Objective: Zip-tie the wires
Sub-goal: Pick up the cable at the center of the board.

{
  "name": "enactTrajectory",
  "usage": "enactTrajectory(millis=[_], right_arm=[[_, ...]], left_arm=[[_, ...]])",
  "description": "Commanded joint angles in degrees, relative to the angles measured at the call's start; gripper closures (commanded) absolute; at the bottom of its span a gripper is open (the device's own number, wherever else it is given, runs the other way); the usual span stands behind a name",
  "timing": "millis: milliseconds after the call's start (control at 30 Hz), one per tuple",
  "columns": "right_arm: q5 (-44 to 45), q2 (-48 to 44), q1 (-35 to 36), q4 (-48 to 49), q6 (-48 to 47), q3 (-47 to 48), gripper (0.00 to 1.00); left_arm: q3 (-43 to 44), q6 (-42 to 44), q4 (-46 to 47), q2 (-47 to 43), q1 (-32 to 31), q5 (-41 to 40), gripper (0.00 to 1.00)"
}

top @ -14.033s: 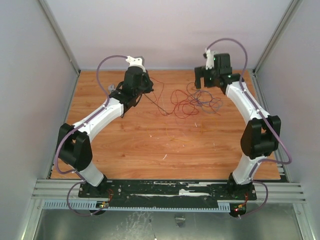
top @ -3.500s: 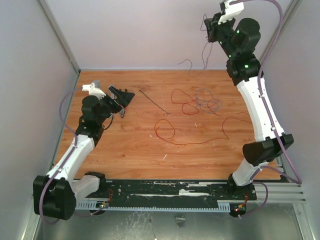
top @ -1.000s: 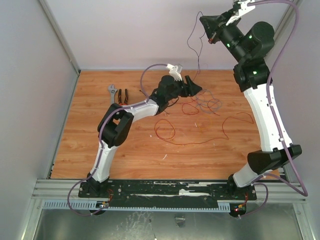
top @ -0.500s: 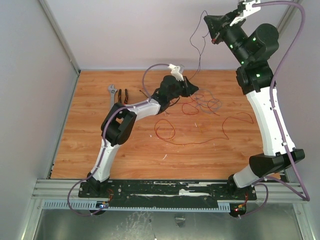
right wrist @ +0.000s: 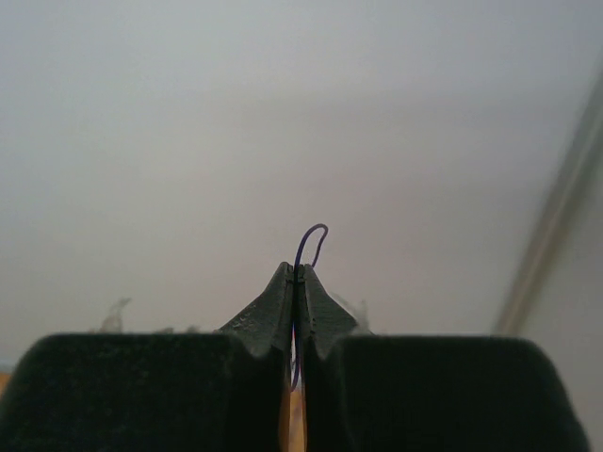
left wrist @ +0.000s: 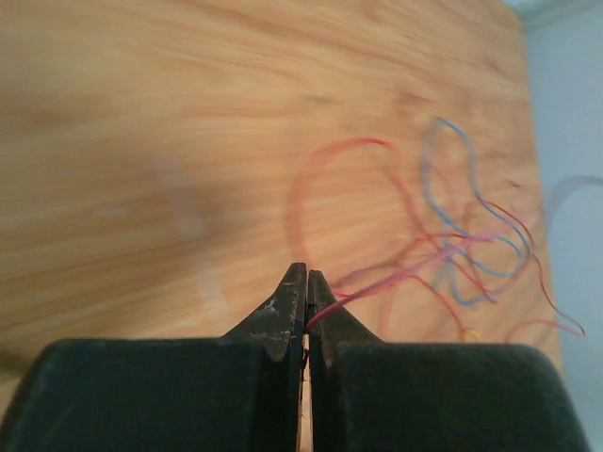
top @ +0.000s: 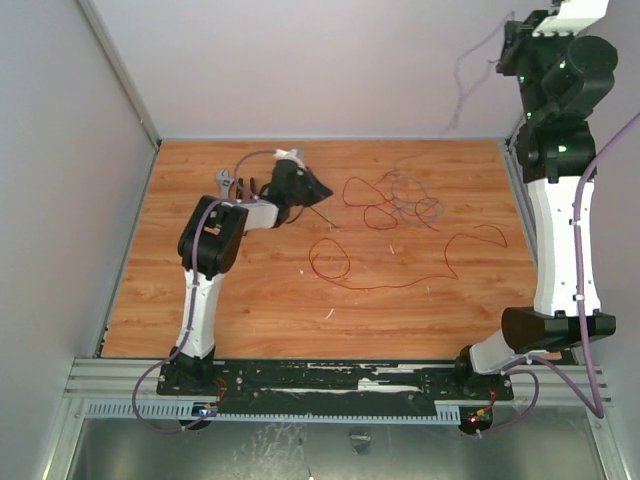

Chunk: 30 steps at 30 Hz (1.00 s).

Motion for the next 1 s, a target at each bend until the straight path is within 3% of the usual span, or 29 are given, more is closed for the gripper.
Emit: enactTrajectory(millis=[0, 67, 233, 367, 533, 700, 833, 967], right_arm=[[4.14, -1.73, -4.52, -3.80, 0.42, -2.52, 1.00], [1.01, -2.74, -5.13, -2.33, 1.15, -4.10, 1.00], [-16.79, -3.93, -5.18, 3.15, 3.85, -6.76, 1.00], [-24.22, -3.03, -5.15, 2.01, 5.66, -3.12, 1.00], [-30.71, -3.13, -5.10, 3.20, 9.40, -0.31, 1.00], [-37.42, -3.23, -5.15, 9.42, 16.03, 0.39, 1.00], [-40.54, -2.41, -5.15, 13.92, 20.63, 0.46, 1.00], [-42.92, -0.59, -5.16, 16.12, 24.85, 0.88, 1.00]], left_arm=[[-1.86, -2.92, -1.58, -3.69, 5.42, 0.74, 1.00], [-1.07, -1.21, -3.99, -4.04, 6.04, -0.83, 1.00], [2.68, 1.02, -9.41, -3.45, 6.05, -0.27, 0.98], [8.14, 5.97, -22.44, -3.39, 6.03, -1.13, 0.65], [3.43, 10.24, -28.46, -9.89, 6.08, -4.10, 0.39], [-2.10, 13.43, -30.87, -19.42, 6.07, -4.38, 0.23], [-3.58, 15.67, -33.03, -27.37, 6.09, -2.47, 0.02], [-3.31, 17.45, -35.82, -32.44, 6.07, 3.95, 0.02]])
